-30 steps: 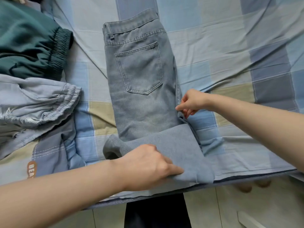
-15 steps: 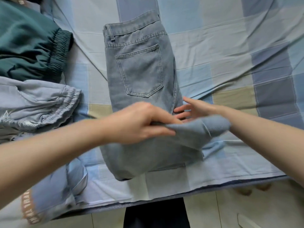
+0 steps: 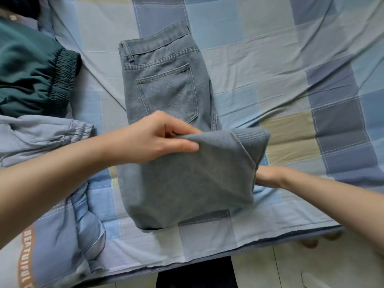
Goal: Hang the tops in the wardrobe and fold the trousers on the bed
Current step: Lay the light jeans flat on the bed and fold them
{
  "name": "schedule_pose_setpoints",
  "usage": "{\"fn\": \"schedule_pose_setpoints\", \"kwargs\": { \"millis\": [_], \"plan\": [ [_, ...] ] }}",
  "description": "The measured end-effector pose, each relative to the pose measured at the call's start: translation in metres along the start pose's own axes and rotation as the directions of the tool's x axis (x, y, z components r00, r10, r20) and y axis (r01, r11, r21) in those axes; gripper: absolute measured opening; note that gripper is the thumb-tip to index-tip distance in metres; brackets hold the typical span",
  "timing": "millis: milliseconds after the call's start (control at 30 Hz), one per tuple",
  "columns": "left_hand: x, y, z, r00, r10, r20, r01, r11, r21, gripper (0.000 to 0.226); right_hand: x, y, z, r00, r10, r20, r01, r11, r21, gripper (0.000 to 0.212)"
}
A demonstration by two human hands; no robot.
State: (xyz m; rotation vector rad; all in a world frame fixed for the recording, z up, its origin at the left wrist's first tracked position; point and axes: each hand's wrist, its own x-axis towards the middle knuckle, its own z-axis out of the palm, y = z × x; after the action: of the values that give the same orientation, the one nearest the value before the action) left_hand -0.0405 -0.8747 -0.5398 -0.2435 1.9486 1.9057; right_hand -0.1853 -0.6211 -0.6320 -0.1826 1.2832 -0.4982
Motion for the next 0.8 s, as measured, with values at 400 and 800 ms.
{"fn": "schedule_pose_setpoints", "kwargs": {
  "millis": [400,800],
  "plan": [
    [0.020,-0.138,-0.063,0.597,-0.386,-0.703,0.606,0.792,0.079,0.032,0.026,0.032,-0.021,0.999,-0.008,-0.050,0.017,0.980,0.198,0.048],
    [-0.061,-0.174,0.082,0.668,-0.664,-0.337,0.442,0.718,-0.539,0.034,0.029,0.054,-0.004,0.924,-0.049,-0.380,0.034,0.998,-0.047,0.026]
  ]
}}
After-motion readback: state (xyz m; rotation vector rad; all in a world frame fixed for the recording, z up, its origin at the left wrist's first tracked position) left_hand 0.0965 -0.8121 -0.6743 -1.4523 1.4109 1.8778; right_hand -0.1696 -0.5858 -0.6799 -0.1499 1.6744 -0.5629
